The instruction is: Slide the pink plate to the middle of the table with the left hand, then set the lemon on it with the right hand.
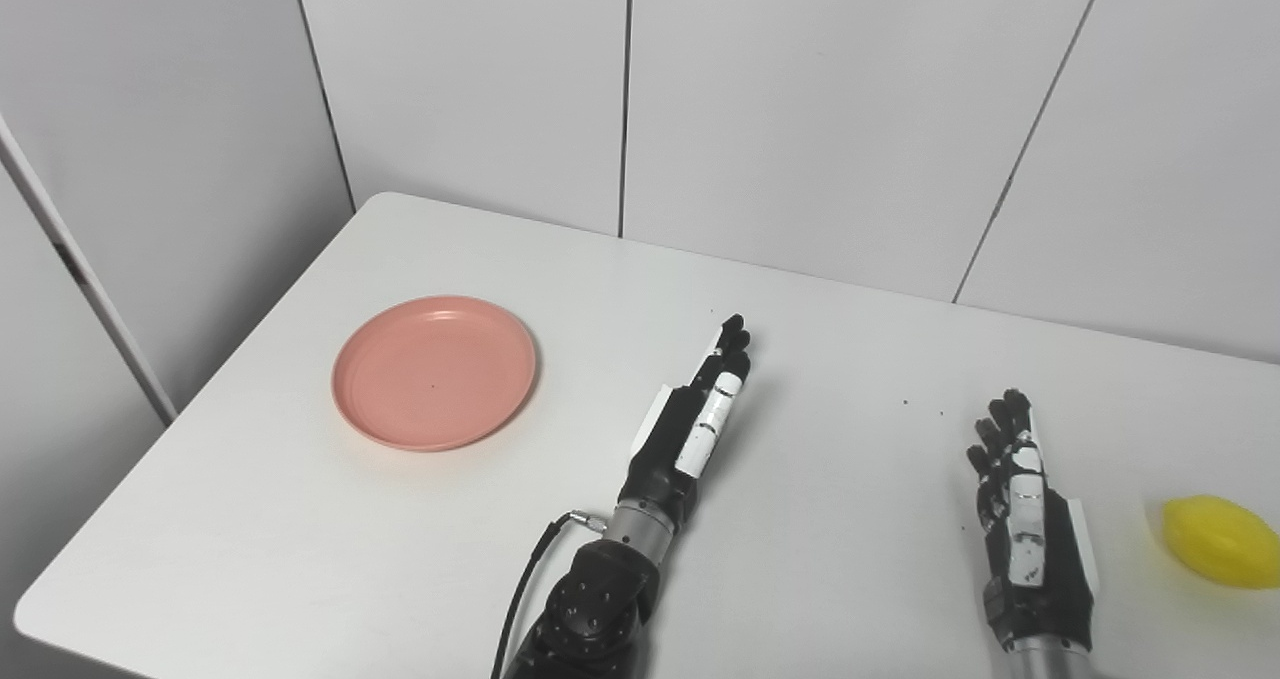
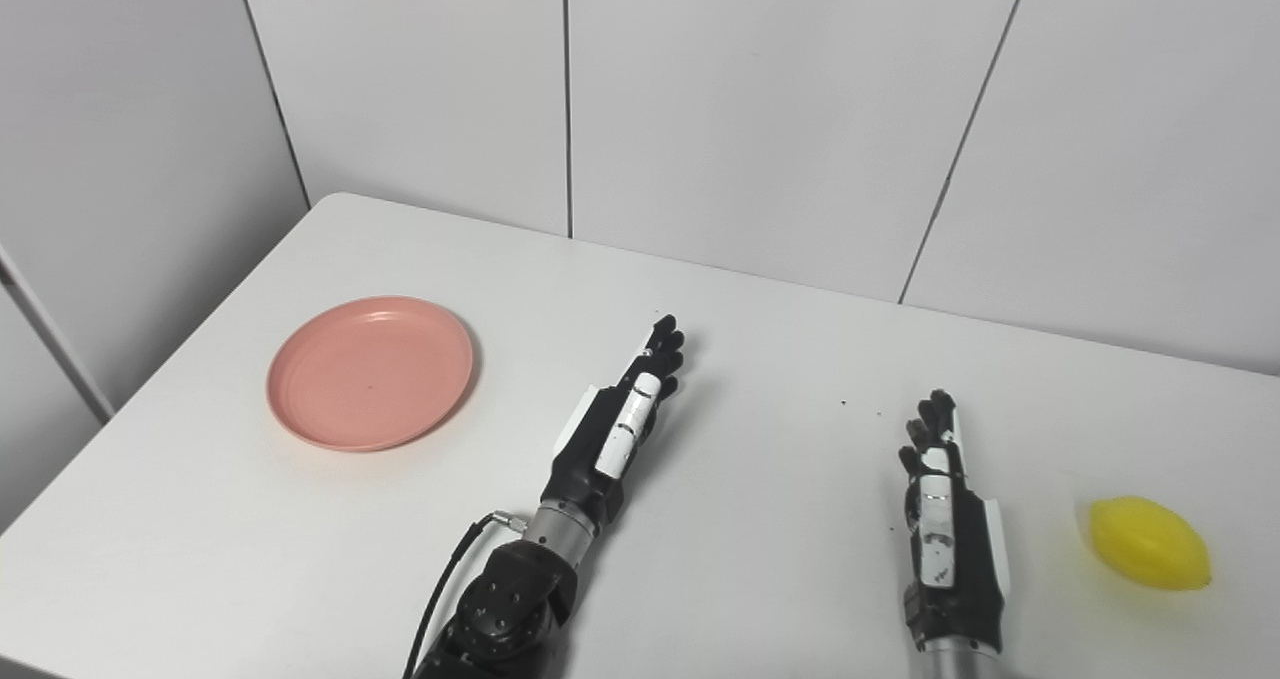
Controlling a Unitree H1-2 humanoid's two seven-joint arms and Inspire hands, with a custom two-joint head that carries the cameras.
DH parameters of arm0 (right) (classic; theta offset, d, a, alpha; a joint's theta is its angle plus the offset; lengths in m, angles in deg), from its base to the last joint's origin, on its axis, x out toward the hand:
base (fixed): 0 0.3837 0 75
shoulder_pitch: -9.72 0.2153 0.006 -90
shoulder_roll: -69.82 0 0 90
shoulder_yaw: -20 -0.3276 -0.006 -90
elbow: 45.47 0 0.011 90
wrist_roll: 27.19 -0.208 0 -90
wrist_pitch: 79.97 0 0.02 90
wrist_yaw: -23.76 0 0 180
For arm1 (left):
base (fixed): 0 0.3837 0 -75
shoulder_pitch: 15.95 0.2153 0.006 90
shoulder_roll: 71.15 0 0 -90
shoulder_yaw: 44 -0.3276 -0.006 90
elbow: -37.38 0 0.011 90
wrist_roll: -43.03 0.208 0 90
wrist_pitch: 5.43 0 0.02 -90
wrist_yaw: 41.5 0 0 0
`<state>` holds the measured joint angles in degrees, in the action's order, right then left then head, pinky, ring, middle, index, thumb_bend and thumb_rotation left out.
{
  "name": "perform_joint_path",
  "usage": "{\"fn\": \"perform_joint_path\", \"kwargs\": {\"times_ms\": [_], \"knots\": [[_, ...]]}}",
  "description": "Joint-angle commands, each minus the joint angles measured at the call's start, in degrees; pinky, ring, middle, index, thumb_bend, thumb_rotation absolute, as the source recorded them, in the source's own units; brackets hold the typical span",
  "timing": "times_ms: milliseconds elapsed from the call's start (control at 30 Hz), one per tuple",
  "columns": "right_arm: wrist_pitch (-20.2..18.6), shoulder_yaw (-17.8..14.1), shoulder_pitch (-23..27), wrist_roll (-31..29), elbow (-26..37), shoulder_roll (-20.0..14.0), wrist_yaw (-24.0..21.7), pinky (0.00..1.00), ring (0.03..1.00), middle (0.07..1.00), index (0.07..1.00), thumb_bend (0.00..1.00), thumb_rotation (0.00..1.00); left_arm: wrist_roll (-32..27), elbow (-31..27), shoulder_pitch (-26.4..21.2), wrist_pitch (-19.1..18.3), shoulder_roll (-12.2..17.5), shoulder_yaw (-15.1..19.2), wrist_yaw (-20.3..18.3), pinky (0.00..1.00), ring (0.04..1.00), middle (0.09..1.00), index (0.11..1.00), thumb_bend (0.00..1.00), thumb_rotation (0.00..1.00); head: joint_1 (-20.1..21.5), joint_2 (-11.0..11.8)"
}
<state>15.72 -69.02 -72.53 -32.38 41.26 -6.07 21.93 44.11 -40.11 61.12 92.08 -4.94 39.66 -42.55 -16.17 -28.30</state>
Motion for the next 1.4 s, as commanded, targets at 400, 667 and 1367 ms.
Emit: {"fn": "perform_joint_path", "kwargs": {"times_ms": [400, 667, 1367], "knots": [[3.6, -0.3, -0.3, -0.5, -0.8, -0.4, -1.2, 1.00, 1.000, 1.000, 1.000, 0.69, 1.00, 1.9, -0.9, -1.1, 4.5, -1.9, 3.8, 7.5, 0.85, 0.863, 0.873, 0.868, 0.59, 1.00, -1.0, 0.7], [3.6, -0.3, -0.5, -1.0, -1.1, -0.7, -1.6, 1.00, 1.000, 1.000, 1.000, 0.69, 1.00, 0.2, -4.4, -5.2, 1.4, -0.5, 7.2, 8.3, 0.78, 0.805, 0.822, 0.818, 0.59, 1.00, -1.4, 1.1], [3.8, -0.7, -0.4, -1.2, -1.0, -0.5, -2.5, 1.00, 1.000, 1.000, 1.000, 0.68, 1.00, -2.6, -11.4, -11.3, -4.1, 8.9, 17.4, 11.6, 0.69, 0.715, 0.724, 0.707, 0.60, 1.00, -1.3, 1.1]]}}
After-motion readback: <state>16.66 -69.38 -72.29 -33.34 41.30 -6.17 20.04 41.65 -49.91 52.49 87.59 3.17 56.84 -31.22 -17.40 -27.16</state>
